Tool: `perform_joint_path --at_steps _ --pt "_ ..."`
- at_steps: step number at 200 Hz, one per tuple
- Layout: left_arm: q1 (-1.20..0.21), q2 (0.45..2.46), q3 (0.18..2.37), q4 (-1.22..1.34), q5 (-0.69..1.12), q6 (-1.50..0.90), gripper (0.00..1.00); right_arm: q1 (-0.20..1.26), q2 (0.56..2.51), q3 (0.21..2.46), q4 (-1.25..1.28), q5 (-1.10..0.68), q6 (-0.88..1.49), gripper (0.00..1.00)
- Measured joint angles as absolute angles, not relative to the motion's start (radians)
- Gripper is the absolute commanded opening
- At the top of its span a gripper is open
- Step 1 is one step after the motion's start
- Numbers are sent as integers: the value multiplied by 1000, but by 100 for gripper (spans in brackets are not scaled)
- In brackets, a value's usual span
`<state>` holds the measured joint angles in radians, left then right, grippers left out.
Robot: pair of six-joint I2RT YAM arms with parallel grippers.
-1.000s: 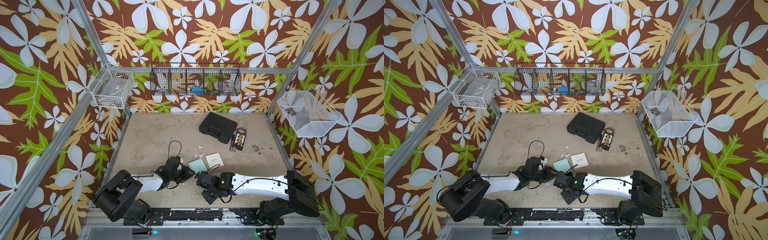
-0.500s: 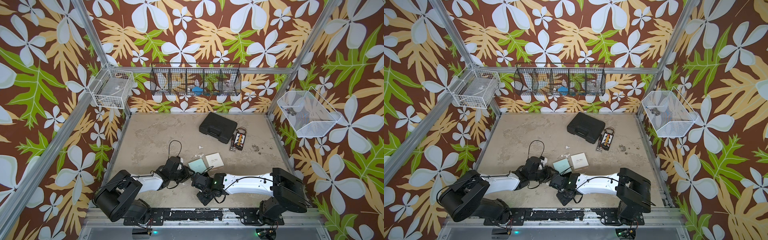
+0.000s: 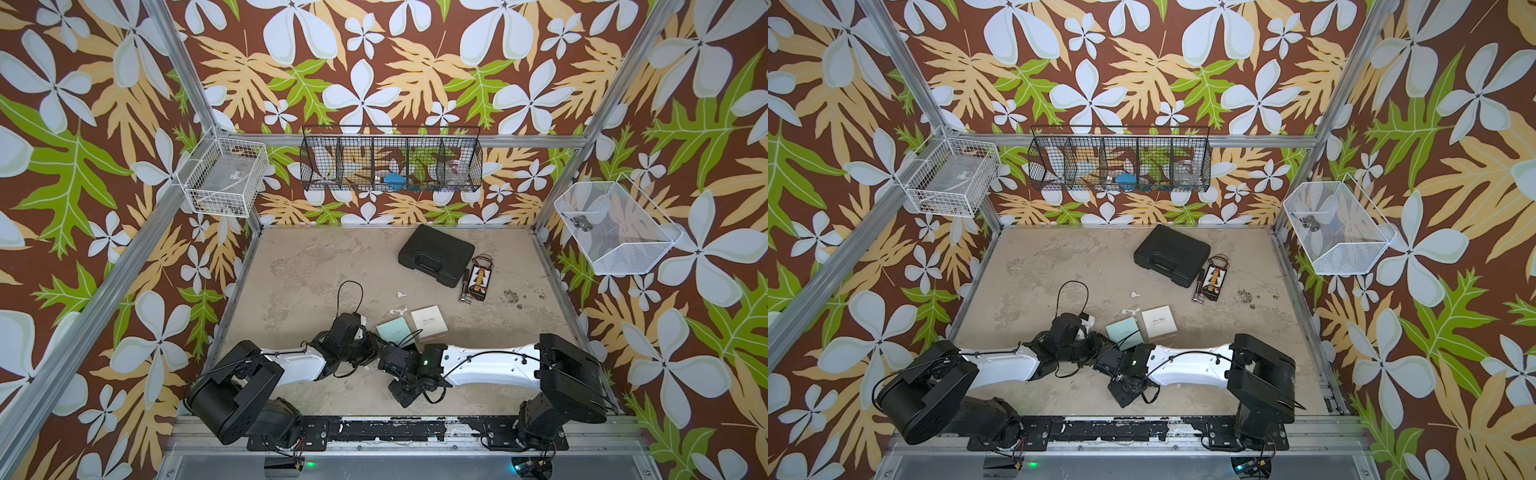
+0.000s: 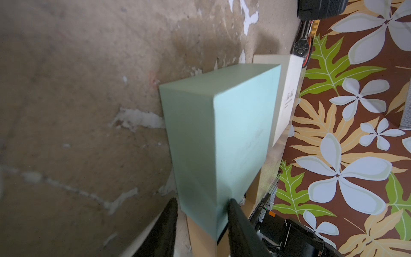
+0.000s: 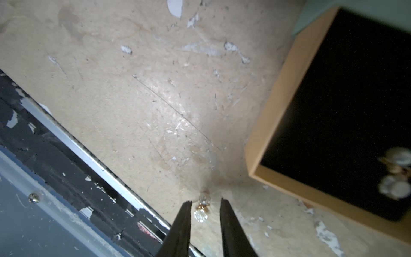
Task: Take out the earrings from the drawer-style jewelry box
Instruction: Place the earring at the center of the board, then pick up the earring from the drawer.
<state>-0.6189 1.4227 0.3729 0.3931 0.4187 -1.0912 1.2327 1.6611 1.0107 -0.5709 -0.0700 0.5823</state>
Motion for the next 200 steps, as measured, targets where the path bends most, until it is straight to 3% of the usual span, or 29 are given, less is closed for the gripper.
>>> perform_joint_path --at_steps 76,200 --pt "-621 1420 373 392 419 -1091 39 1090 1515 1043 -653 49 546 27" --pt "-621 1414 373 379 415 -1091 39 1007 1704 1109 -669 74 389 28"
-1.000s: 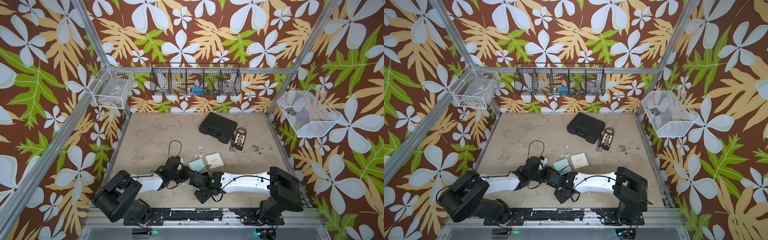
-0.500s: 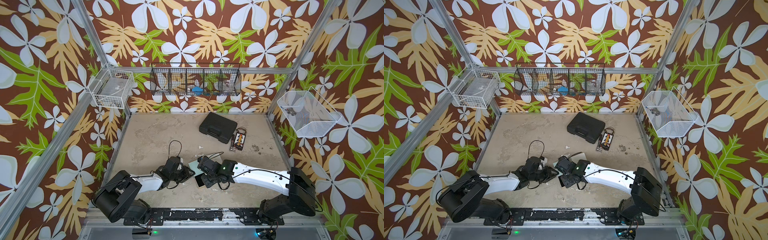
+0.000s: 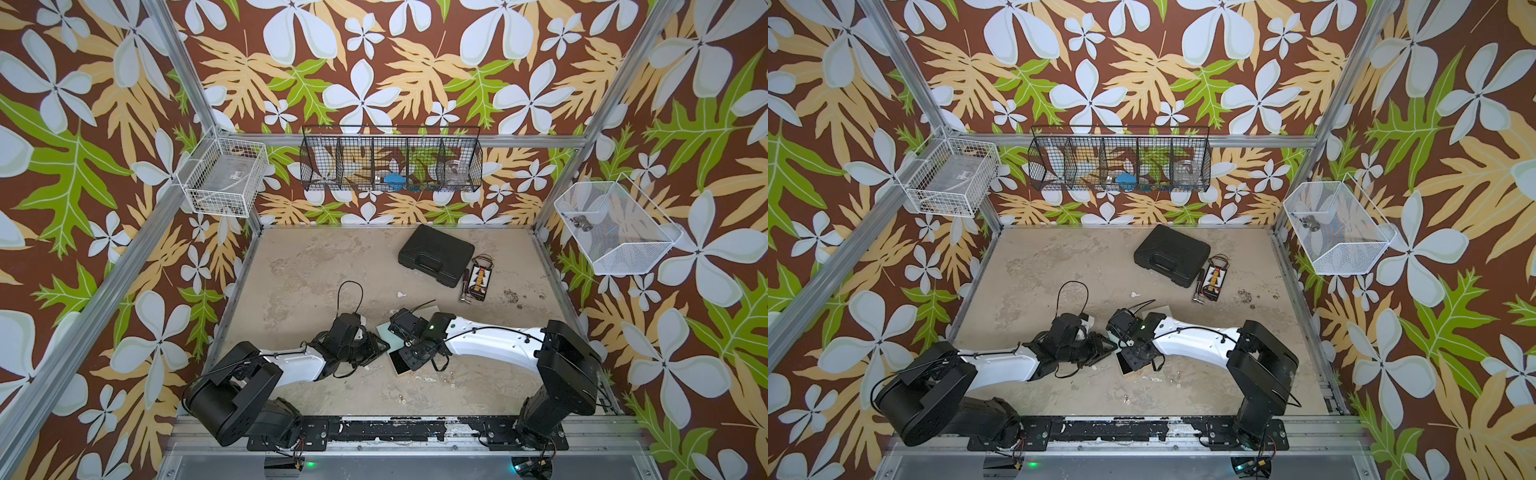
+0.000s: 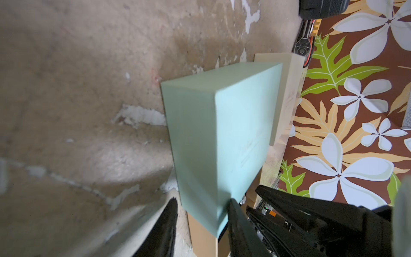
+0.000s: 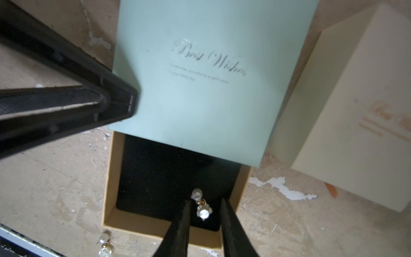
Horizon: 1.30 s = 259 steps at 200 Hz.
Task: Take out the earrings from the drawer-style jewelry box
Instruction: Pick up the earring from the drawer.
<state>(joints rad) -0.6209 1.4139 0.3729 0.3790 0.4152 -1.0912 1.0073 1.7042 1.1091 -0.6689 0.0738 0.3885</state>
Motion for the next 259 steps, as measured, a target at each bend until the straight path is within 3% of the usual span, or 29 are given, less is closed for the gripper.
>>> perform_joint_path --at_steps 96,180,259 --pt "-621 1414 373 379 415 -1091 39 990 1741 1102 -649 59 369 25" --pt "-623 1414 372 379 415 -1091 39 990 1768 1113 -644 59 363 9" --pt "-623 1420 373 387 416 -1091 39 992 1736 1134 -652 49 382 9"
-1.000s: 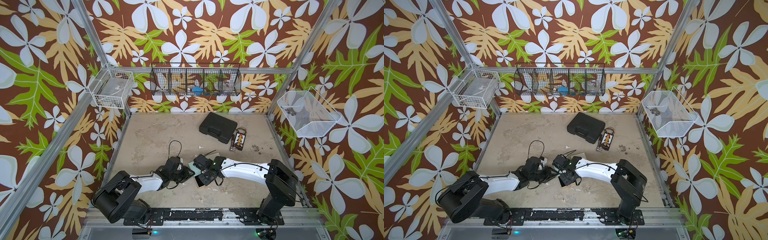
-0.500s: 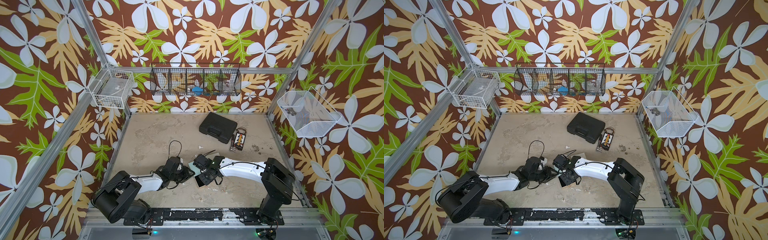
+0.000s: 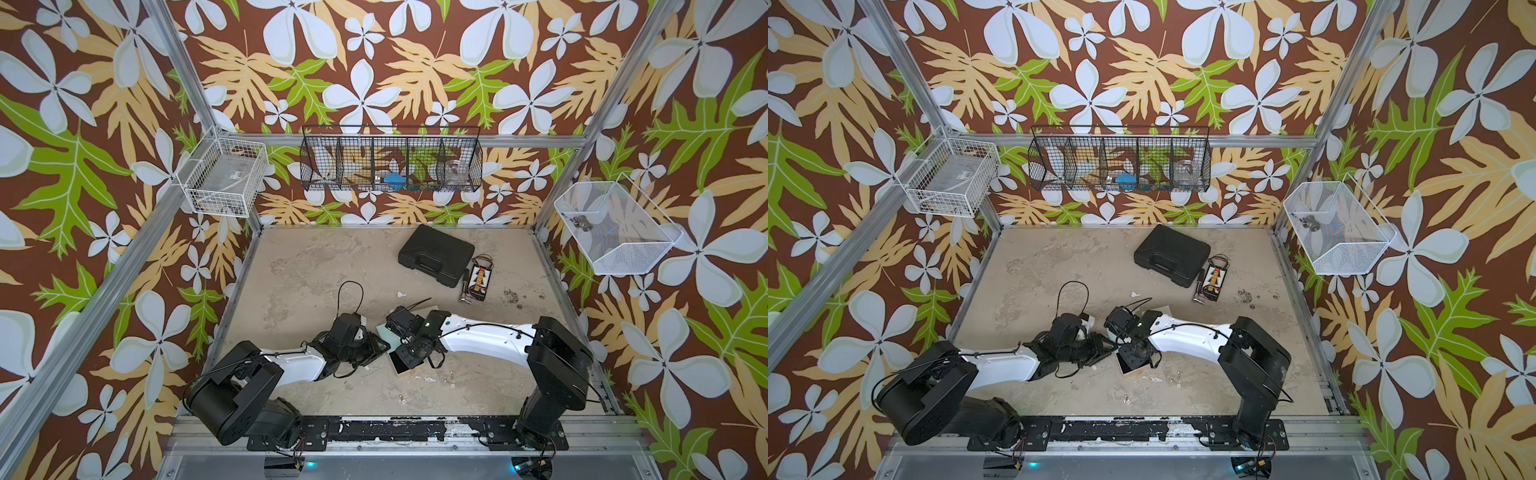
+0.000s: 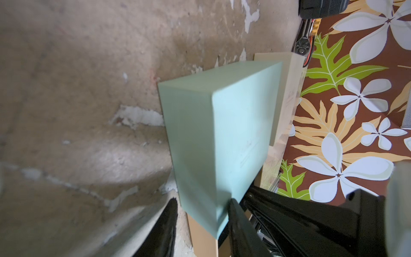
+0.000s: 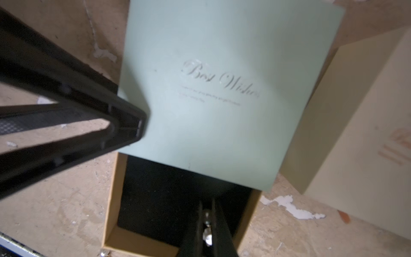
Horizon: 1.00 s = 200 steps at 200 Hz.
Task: Take out the earrings from the drawer-style jewelry box
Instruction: Pick up the earring from the drawer, then place the earring at the center of the board.
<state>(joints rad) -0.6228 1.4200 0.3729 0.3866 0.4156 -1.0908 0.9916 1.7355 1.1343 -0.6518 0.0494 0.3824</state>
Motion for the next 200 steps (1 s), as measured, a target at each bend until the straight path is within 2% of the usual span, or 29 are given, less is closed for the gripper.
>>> perform_joint_path --at_steps 71,131,200 --pt "-624 1427 376 392 416 -1091 39 1005 1618 1099 -676 47 402 8" --pt "-625 1428 384 386 408 -1091 39 1139 1487 971 -709 15 475 8" --pt "-627 1428 384 385 408 -1091 40 1211 1534 889 -629 -64 567 8"
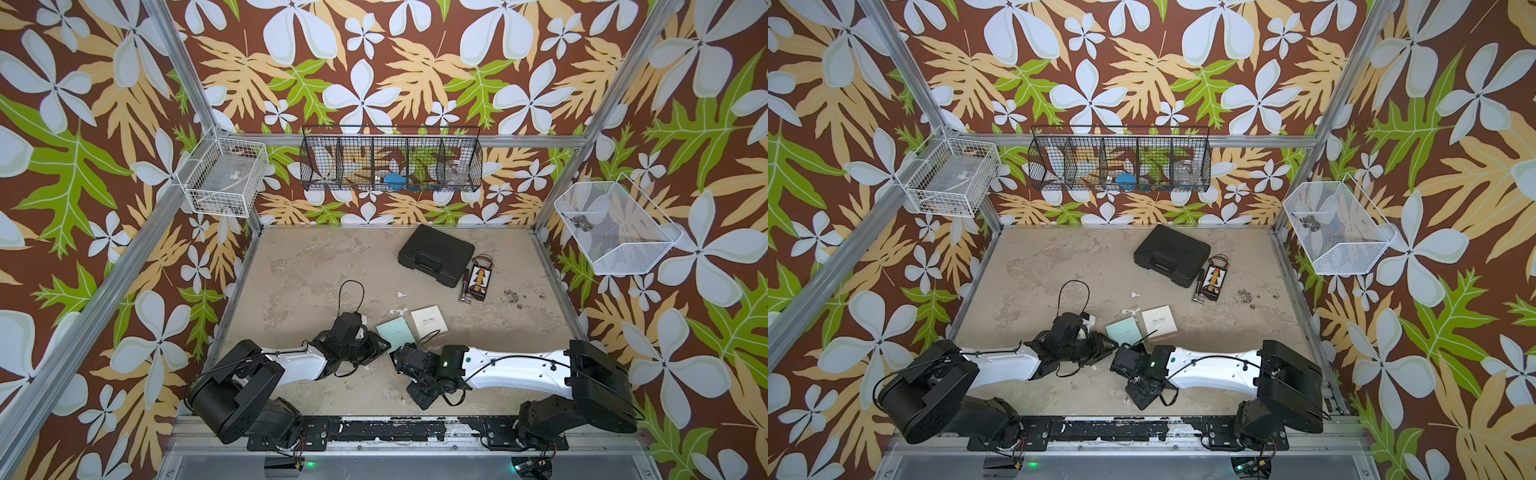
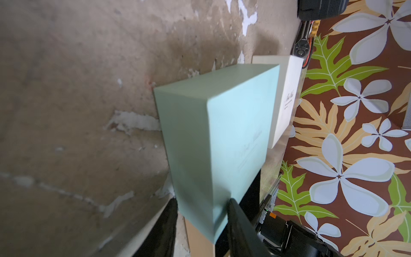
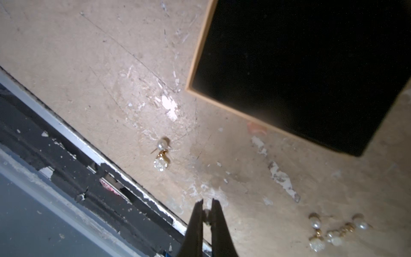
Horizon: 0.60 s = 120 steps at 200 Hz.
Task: Take out the earrings from the drawer-style jewelry box
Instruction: Place the earring at the center of the board.
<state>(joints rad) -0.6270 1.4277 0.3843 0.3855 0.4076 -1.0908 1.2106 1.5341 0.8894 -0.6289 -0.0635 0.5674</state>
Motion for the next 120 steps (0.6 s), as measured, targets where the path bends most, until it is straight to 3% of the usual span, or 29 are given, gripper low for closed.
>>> perform_joint_path --at_steps 120 --pt "-629 1428 385 382 408 -1091 40 1211 1642 933 -546 -124 564 8"
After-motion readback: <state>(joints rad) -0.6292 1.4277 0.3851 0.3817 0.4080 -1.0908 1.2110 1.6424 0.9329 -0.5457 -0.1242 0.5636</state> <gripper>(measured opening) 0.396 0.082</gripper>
